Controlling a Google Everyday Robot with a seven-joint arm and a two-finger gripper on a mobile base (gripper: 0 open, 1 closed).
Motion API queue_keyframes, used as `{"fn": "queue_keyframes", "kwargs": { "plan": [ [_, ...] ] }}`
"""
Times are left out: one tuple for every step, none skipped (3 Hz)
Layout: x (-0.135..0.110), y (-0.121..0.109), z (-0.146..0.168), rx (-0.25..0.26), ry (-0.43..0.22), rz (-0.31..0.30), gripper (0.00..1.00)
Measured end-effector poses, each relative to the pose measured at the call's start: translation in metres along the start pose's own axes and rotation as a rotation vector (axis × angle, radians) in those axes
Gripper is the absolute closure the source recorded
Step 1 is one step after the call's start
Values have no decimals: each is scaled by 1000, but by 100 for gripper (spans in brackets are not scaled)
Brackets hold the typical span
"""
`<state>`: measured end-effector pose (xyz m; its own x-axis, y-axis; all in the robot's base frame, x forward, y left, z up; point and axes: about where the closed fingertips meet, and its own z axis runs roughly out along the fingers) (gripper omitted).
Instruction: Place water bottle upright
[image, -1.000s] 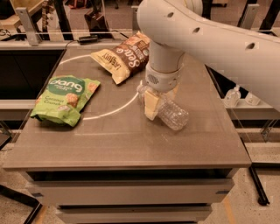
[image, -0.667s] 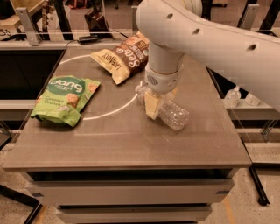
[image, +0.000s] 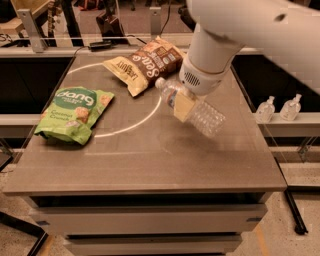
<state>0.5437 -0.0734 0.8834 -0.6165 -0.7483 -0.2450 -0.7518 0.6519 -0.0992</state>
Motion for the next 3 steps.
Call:
{"fn": "queue_keyframes", "kwargs": {
  "plan": [
    [2, -9, -33, -25, -240, -36, 100],
    [-2, -23, -52, -43, -466, -40, 100],
    [-18, -29, -58, -90, -727, -35, 100]
  ]
}}
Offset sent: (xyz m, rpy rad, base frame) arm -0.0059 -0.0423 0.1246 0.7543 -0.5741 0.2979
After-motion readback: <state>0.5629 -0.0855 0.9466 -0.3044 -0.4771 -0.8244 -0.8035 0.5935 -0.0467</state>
